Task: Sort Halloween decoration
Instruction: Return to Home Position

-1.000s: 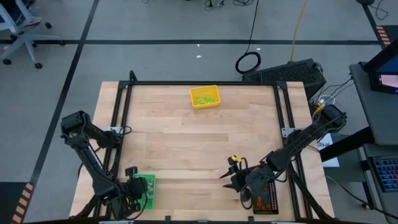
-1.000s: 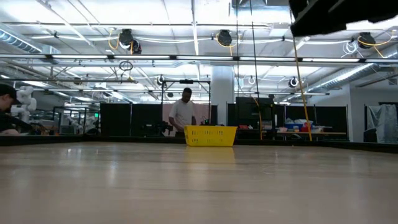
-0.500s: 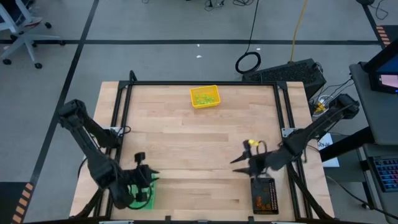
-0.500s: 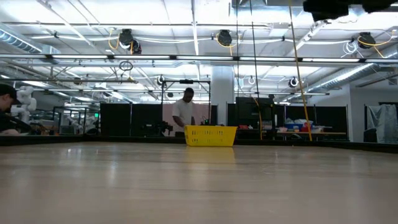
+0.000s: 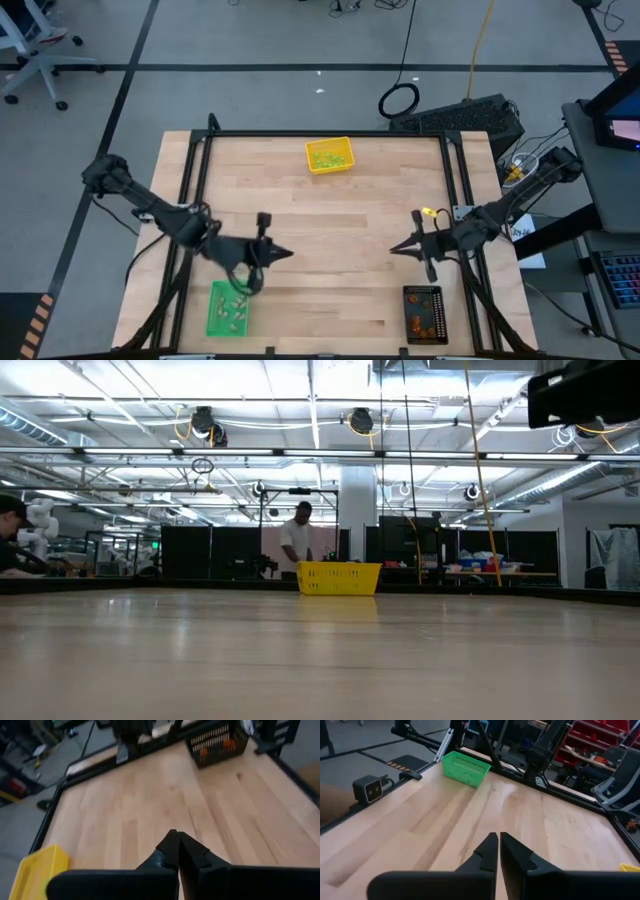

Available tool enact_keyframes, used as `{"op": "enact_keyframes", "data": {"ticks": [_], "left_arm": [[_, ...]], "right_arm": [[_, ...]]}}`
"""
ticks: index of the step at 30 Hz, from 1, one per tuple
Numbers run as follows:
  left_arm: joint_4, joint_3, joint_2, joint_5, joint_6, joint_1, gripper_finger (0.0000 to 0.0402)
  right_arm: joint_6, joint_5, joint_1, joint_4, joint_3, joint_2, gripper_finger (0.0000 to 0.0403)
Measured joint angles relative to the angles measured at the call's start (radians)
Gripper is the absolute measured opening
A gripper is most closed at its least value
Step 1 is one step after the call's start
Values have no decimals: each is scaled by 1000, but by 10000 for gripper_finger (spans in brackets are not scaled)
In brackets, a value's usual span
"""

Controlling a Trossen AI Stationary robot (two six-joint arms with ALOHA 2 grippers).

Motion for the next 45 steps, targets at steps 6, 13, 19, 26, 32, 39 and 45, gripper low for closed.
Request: {"op": "enact_keyframes", "data": {"ticks": [6, 13, 19, 26, 32, 39, 45], "left_arm": [[296, -167, -44, 198, 115, 159, 0], [641, -440, -83, 314, 119, 292, 0], [911, -631, -84, 410, 74, 369, 0], [1173, -814, -84, 497, 37, 456, 0], [1317, -924, -84, 600, -25, 536, 0], [1373, -984, -92, 627, -33, 595, 0], [1353, -984, -133, 627, -28, 601, 0]], "right_arm": [[-14, -38, -16, 82, -98, -63, 2], [-37, -145, -82, 249, -206, -116, 1], [-15, -210, -139, 298, -260, -129, 0], [-5, -210, -182, 405, -340, -129, 0], [18, -222, -202, 394, -362, -137, 0], [14, -236, -228, 355, -364, -156, 0], [-3, -236, -260, 261, -365, -251, 0]]}}
